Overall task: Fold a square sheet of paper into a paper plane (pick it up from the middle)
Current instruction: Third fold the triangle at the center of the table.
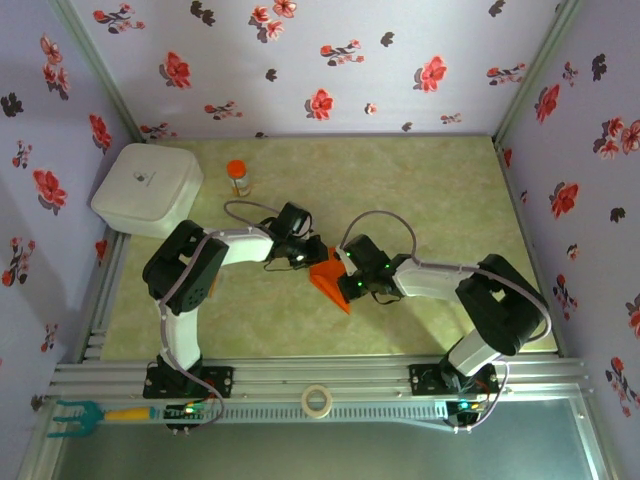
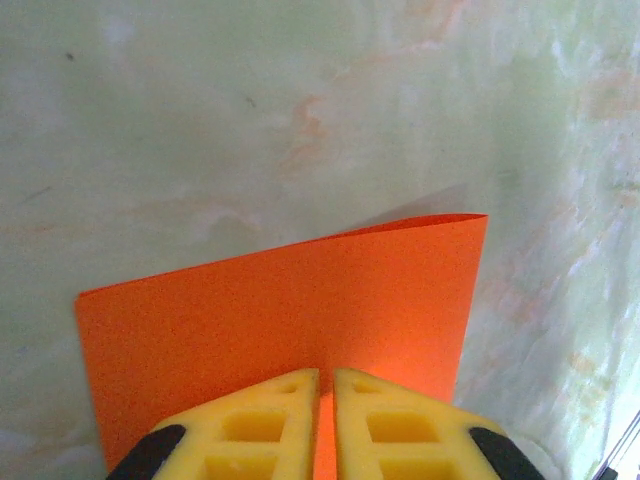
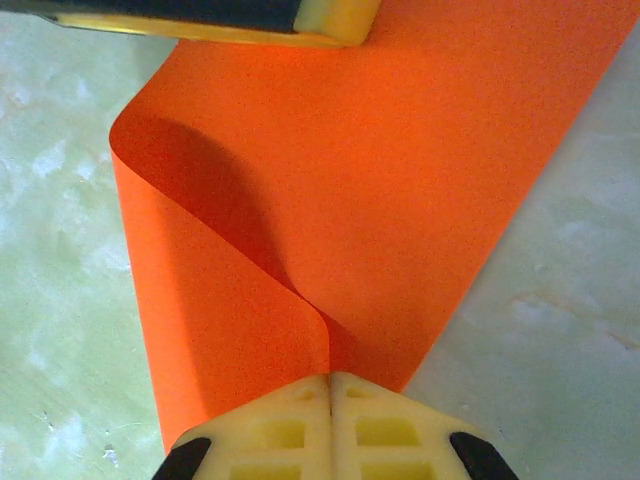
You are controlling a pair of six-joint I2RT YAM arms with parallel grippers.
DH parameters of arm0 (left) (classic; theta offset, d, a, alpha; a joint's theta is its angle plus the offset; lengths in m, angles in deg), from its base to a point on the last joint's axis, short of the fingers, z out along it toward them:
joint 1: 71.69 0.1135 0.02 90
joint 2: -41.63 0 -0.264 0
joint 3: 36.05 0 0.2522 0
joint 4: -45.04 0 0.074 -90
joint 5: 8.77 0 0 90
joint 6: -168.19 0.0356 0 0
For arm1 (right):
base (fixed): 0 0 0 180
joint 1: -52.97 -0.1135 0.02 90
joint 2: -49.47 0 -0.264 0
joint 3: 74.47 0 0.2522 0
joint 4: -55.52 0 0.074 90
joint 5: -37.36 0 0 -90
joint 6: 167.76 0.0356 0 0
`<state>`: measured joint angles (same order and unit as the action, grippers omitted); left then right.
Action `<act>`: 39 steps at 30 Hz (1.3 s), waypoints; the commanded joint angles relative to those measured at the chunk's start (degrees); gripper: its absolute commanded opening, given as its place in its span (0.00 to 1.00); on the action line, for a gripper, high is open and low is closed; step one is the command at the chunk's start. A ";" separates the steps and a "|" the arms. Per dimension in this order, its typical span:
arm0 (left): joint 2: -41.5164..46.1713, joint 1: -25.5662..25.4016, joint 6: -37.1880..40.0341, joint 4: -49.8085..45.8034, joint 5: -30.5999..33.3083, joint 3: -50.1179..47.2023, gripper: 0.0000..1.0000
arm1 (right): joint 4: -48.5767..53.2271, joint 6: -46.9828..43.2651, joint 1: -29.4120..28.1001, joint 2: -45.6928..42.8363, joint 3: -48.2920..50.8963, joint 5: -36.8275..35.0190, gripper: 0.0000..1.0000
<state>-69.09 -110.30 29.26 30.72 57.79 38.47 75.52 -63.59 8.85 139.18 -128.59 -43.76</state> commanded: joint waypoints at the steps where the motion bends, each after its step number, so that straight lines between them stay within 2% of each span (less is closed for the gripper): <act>1: 0.99 0.47 0.96 -3.57 0.11 2.00 0.13 | 0.27 0.68 0.35 0.84 -0.71 0.43 0.00; 7: 3.24 0.73 1.82 -5.83 0.98 3.41 0.18 | 0.12 0.77 0.35 0.97 -0.37 0.34 0.00; 11: 6.84 0.91 1.52 -7.90 3.63 2.94 0.26 | -0.26 1.09 0.35 1.18 -0.26 0.33 0.00; 15: 11.96 0.91 -0.42 -7.27 5.46 -0.82 0.27 | -0.44 1.26 0.35 1.22 -0.07 0.14 0.00; 19: 17.44 0.56 -4.29 -1.85 4.09 -7.13 0.18 | -0.52 1.29 0.35 1.21 -0.18 0.17 0.00; 23: 20.92 -1.51 -9.39 5.15 2.43 -13.66 0.01 | -0.52 1.21 0.35 1.30 -0.21 0.20 0.00; 30: 18.79 -7.02 -17.46 20.33 2.40 -20.52 0.00 | -0.53 1.12 0.35 1.48 -0.30 0.08 0.00; 39: 13.76 -8.43 -20.28 25.05 2.53 -22.10 0.00 | -0.40 1.21 0.35 1.69 -0.45 0.10 0.00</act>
<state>-53.83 -118.32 11.12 51.90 60.61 17.50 74.71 -63.56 8.85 139.51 -128.59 -43.76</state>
